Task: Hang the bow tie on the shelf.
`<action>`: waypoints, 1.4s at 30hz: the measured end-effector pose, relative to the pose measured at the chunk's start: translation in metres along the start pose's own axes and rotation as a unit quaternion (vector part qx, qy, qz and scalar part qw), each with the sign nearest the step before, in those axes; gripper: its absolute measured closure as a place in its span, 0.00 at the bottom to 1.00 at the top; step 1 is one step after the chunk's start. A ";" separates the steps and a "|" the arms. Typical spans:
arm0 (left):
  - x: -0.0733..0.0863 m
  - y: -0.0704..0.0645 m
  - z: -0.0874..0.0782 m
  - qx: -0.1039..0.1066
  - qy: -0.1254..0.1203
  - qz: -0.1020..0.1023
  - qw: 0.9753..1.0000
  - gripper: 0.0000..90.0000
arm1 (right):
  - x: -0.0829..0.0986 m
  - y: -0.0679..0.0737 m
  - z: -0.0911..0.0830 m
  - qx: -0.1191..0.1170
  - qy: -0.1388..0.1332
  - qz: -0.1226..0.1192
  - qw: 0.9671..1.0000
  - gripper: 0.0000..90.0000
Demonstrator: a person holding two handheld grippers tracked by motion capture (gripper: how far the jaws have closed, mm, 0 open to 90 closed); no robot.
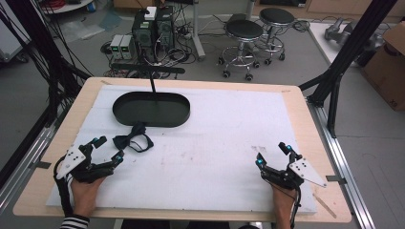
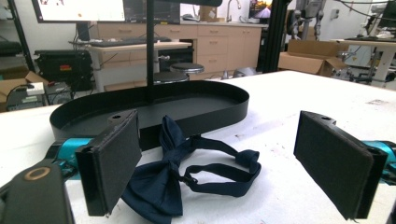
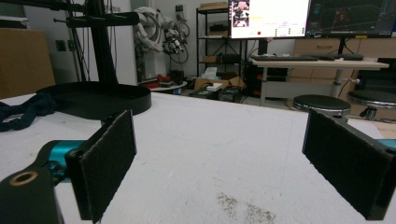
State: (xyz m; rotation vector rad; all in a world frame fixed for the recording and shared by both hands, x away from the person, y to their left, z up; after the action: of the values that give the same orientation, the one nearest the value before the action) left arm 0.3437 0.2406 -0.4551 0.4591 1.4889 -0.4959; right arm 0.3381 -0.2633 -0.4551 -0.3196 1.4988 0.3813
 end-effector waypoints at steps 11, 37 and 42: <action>-0.001 0.000 -0.001 0.006 -0.005 -0.004 1.000 0.17 | 0.000 0.000 0.000 0.000 0.003 -0.001 1.000 0.10; -0.013 0.018 0.002 -0.004 0.039 -0.021 0.999 0.17 | 0.000 -0.001 0.000 0.004 0.001 0.002 1.000 0.10; -0.037 0.027 0.010 -0.003 0.053 -0.019 0.998 0.17 | 0.000 -0.001 0.000 0.006 0.001 0.003 1.000 0.10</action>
State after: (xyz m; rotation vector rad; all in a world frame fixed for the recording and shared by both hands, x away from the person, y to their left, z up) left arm 0.3668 0.2581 -0.4178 0.4586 1.6028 -0.5023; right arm 0.3383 -0.2641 -0.4554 -0.3062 1.5037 0.3759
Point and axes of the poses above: each handheld gripper's, and its own axes: z roughly forward along the jaws, x roughly out of its underside, y roughly to its left, the point moved 9 cm from there along z, roughly forward along the jaws, and after that the axes turned 3 degrees about -y, right-handed, at the moved point
